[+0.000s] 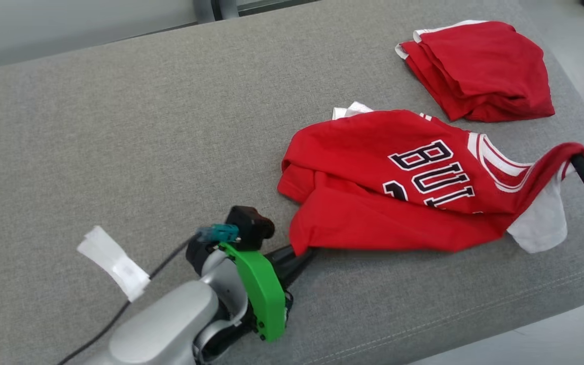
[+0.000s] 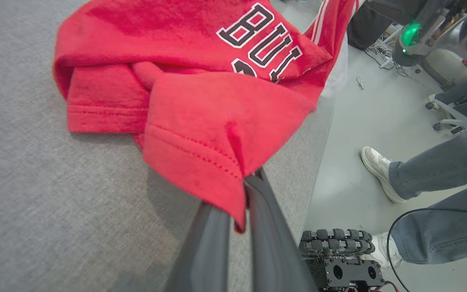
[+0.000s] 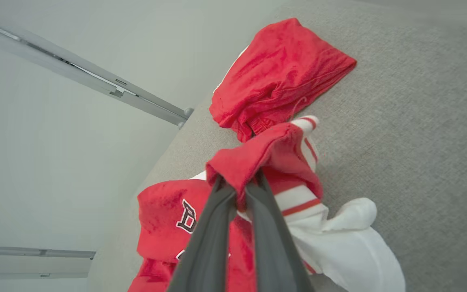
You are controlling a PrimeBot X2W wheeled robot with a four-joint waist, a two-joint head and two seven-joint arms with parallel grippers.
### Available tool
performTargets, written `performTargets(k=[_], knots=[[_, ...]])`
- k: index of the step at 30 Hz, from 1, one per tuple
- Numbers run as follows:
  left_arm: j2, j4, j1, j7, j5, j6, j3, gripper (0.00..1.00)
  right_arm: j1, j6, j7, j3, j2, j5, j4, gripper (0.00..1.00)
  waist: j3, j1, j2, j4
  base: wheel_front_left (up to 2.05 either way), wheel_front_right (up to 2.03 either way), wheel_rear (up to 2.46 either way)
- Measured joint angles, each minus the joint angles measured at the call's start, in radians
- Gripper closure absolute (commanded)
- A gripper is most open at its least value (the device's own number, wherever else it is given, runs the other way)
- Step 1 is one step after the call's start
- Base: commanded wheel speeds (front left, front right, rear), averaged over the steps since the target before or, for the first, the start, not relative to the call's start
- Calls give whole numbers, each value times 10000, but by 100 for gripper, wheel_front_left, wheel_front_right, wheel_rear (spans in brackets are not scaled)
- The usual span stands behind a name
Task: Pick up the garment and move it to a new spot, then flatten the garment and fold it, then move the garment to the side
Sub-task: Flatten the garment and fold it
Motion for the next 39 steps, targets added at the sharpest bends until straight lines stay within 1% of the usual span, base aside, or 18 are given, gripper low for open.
performTargets(k=[4, 6, 9, 11, 12, 14, 16, 18, 21, 24, 26, 28, 30, 31, 36, 39], knots=[[792, -1080, -146, 537, -1315, 0, 656, 100, -202, 288, 351, 81, 58, 430, -886, 100, -267, 0, 0, 173, 0, 0, 0], [1206, -1618, -242, 849, -1935, 0, 1064, 100, -248, 364, 550, 169, 42, 591, -1281, 100, -410, 0, 0, 253, 0, 0, 0], [1965, -2382, -283, 1442, -3057, 0, 1789, 100, -476, 364, 754, 178, 71, 897, -1929, 100, -634, 0, -1, 347, 0, 0, 0], [2520, -2677, -424, 1893, -3567, 0, 2280, 100, -692, 359, 903, 188, 90, 1141, -2332, 100, -768, 0, 0, 391, 0, 0, 0], [2520, -2677, -424, 1893, -3567, 0, 2280, 100, -692, 359, 903, 188, 90, 1141, -2332, 100, -768, 0, 0, 391, 0, 0, 0], [3103, -2894, -636, 2466, -4174, 0, 2769, 100, -826, 326, 1135, 282, 128, 1388, -2683, 100, -887, 0, -1, 420, 0, 0, 0], [3601, -3214, -865, 3093, -4801, 2, 3095, 100, -845, 190, 1427, 447, 201, 1586, -2943, 100, -977, 0, 0, 437, 0, 0, 0], [3896, -3674, -1129, 3758, -5392, 63, 3262, 100, -843, 88, 1672, 610, 270, 1793, -3177, 100, -1026, 0, 0, 451, 0, 0, 0], [4197, -4255, -1592, 4684, -6119, 472, 3417, 100, -842, -75, 1879, 658, 295, 1958, -3452, 100, -996, 0, -1, 457, 0, 0, 0], [4610, -4255, -1953, 5223, -6675, 1081, 3887, 100, -844, -334, 1950, 658, 293, 1921, -3306, 100, -905, 0, -1, 434, 0, 0, 0], [4642, -3896, -2177, 5356, -7193, 1559, 4309, 100, -867, -426, 1918, 602, 330, 1768, -2957, 100, -809, 0, -1, 410, 0, 0, 0], [4640, -3396, -2312, 5451, -7279, 2054, 4470, 100, -991, -464, 1843, 614, 360, 1501, -2560, 100, -685, 0, 0, 384, 0, 0, 0], [4667, -2882, -2322, 5586, -7252, 2445, 4435, 100, -1193, -470, 1770, 757, 420, 1156, -2230, 100, -525, 0, -1, 354, 0, 0, 0], [4673, -2690, -2316, 5668, -7248, 2497, 4345, 100, -1315, -531, 1758, 886, 466, 1039, -2117, 100, -435, 0, -1, 337, 0, 0, 0], [4537, -2173, -2204, 5996, -7275, 2491, 3969, 100, -2034, -531, 1749, 1496, 1022, 612, -1639, 100, 104, 0, -1, 207, 0, 0, 0], [4581, -1894, -2092, 6234, -7264, 2491, 3758, 100, -2492, -531, 1664, 1649, 1112, 226, -1250, 100, 470, 0, -1, 103, 0, 0, 0]])
